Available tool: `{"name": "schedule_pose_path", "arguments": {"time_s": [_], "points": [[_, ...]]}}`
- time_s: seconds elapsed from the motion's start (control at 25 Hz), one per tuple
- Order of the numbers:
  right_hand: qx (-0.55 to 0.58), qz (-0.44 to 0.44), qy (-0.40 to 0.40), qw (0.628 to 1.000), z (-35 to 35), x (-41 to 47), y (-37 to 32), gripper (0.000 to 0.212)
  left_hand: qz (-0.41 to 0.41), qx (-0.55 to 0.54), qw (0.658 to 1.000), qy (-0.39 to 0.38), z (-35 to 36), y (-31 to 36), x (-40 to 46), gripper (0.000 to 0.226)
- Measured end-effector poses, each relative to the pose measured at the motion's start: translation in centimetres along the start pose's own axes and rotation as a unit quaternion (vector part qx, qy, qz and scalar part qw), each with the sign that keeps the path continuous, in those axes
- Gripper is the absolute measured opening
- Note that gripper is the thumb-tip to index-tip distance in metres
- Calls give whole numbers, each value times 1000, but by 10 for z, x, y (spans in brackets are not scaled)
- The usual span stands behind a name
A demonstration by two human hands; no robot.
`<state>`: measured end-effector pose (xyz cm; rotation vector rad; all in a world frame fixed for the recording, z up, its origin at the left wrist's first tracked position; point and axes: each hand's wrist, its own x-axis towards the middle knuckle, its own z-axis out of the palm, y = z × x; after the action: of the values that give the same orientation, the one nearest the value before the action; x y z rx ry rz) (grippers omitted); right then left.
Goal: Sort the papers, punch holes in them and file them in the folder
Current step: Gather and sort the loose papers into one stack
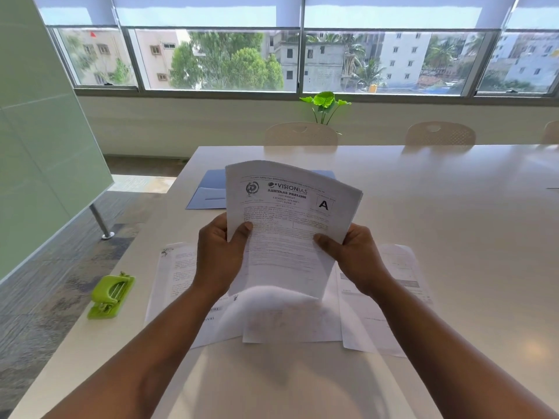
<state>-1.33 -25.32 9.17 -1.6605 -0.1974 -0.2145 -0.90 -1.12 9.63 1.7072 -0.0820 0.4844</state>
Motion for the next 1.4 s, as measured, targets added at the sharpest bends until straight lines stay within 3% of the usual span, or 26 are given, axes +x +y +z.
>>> {"name": "schedule_pose_path", "arguments": {"time_s": [0.36, 0.72, 0.92, 1.08, 1.24, 1.4], "points": [[13, 11, 12, 1000, 7, -1, 13, 12, -61, -66, 994, -65, -1, -6, -2, 23], [-37, 68, -1, 997, 5, 3, 25, 26, -103, -26, 988, -115, 3, -16, -5, 28], [-75, 41, -23, 996, 3, 7, 19, 26, -103, 10, 989, -103, 5, -10, 6, 23], [-91, 131, -43, 986, -15, 7, 23, 35, -164, 54, 981, -85, 15, -19, 2, 23], [-286, 237, 33, 928, -57, 1, 46, 57, -262, 16, 957, -120, 23, -38, -4, 25], [-521, 323, 21, 790, -100, -14, 45, 88, -331, 34, 931, -152, 36, -62, 11, 33]]}}
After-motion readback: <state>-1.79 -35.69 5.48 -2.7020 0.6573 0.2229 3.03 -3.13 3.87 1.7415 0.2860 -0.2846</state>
